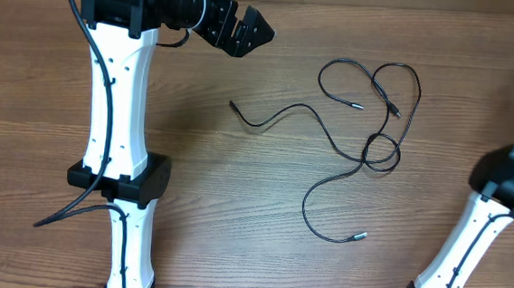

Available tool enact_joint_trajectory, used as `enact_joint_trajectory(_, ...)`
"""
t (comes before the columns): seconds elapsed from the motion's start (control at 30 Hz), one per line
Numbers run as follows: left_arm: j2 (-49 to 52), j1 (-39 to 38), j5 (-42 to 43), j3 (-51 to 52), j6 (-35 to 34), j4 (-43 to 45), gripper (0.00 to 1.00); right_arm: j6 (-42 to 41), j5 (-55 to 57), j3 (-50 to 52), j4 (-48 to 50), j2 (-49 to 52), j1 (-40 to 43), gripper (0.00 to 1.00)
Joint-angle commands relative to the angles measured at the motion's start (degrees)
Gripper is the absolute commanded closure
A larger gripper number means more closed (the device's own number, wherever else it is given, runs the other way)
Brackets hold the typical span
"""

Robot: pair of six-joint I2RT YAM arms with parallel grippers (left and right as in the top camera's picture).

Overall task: Untangle cables
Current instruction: 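Bring right gripper back over the cables and grasp a strand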

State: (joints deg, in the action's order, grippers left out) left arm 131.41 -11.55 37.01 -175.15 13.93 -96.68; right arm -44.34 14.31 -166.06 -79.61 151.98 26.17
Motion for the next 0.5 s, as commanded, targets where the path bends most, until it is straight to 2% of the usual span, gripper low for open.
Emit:
enact_joint_trajectory(0.0,0.70,-0.26,-1.75,-0.39,1.29,-0.11,0.00,0.98,-1.22,-0.63,-4.00,-0.98,-5.95,0.00)
enact_joint_trajectory(0.27,0.70,-0.11,-4.20,-0.39,1.29,-0.09,0.00,7.34,-3.72,0.15,-16.61,-0.33,-18.25,0.00)
enact_joint_trajectory(0.37,0.70,-0.11,-4.20,-0.39,1.29,-0.11,0.00,11.69,-3.54,2.51,-17.46,-0.17,-22.32,0.00)
enact_joint_trajectory(0.47,0.70,-0.11,-4.20,-0.39,1.29,-0.11,0.00,10.91,-1.86,6.78,-17.11,-0.13,-24.85,0.00)
